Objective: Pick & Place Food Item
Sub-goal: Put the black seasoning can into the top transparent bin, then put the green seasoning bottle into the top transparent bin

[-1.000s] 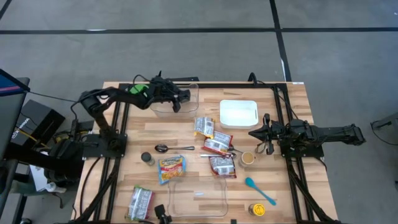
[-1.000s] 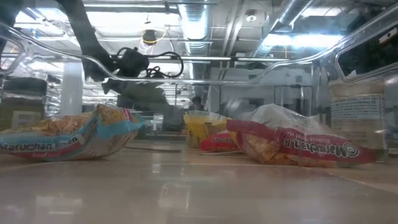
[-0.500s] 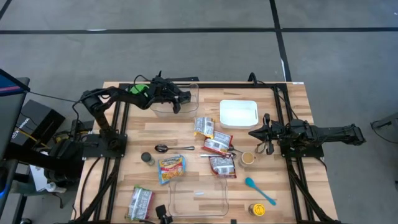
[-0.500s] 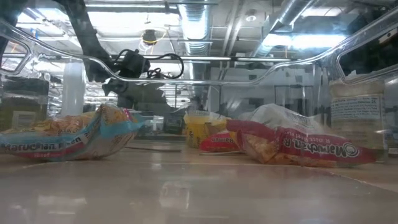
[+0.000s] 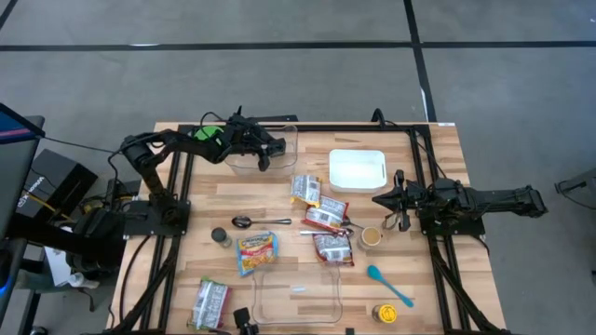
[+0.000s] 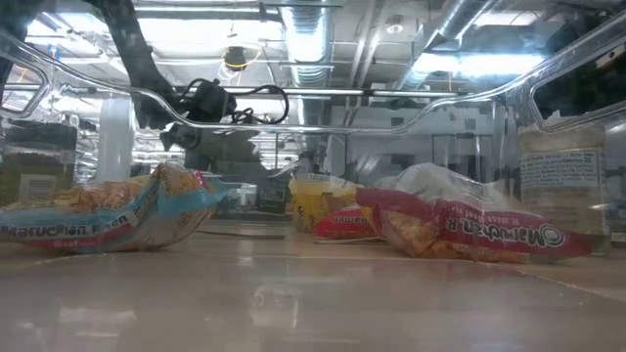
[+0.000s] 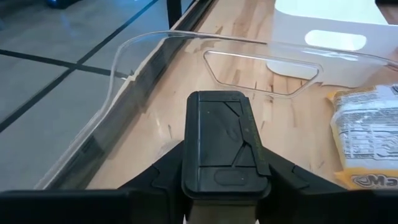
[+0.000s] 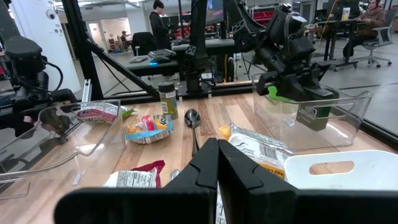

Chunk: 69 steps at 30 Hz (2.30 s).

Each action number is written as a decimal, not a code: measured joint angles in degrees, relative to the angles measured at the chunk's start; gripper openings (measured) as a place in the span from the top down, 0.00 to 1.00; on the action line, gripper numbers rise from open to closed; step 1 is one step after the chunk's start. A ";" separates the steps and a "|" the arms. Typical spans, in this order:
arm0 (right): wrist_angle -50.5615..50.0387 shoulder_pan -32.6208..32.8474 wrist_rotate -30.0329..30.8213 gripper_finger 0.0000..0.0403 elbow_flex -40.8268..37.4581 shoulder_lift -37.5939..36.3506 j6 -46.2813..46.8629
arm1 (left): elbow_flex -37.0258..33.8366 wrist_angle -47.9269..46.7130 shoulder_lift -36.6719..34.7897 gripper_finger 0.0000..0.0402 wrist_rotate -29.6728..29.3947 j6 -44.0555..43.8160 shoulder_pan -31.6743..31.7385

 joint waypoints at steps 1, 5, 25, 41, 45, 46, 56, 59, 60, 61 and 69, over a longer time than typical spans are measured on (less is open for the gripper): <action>0.00 0.00 -0.01 1.00 -0.01 0.00 0.00 | 0.00 0.00 0.00 0.65 0.02 0.03 0.00; 0.00 0.00 0.00 1.00 0.00 0.00 0.00 | 0.00 -0.01 0.00 0.65 0.17 0.11 0.00; 0.00 0.01 -0.01 1.00 0.00 -0.01 0.00 | -0.02 0.04 0.00 0.56 0.15 0.18 0.00; 0.00 0.01 0.00 1.00 -0.01 0.00 0.00 | -0.11 -2.13 -2.68 0.51 -0.13 -1.35 -0.07; 0.00 0.01 0.00 1.00 0.00 0.00 0.00 | -0.11 -4.50 -6.14 0.51 -0.08 -1.38 -0.05; 0.00 0.00 -0.01 1.00 -0.01 0.00 0.00 | -0.11 -5.67 -7.19 0.51 -0.06 -1.36 -0.07; 0.00 0.00 -0.01 1.00 0.00 0.00 0.00 | -0.09 -16.51 -20.61 0.52 -0.04 -1.55 -1.08; 0.00 0.01 -0.01 1.00 0.00 0.00 0.00 | -0.09 -20.70 -25.23 0.53 0.00 -1.57 -2.58; 0.00 0.00 0.00 1.00 0.00 0.00 0.00 | -0.09 -22.20 -26.69 0.54 0.04 -1.55 -3.17; 0.00 0.00 -0.02 1.00 0.00 0.00 0.00 | -0.09 -23.43 -28.15 0.54 0.10 -1.56 -3.92; 0.00 0.00 -0.02 1.00 -0.02 0.00 0.00 | -0.09 -36.35 -38.56 0.59 0.19 -3.94 -10.79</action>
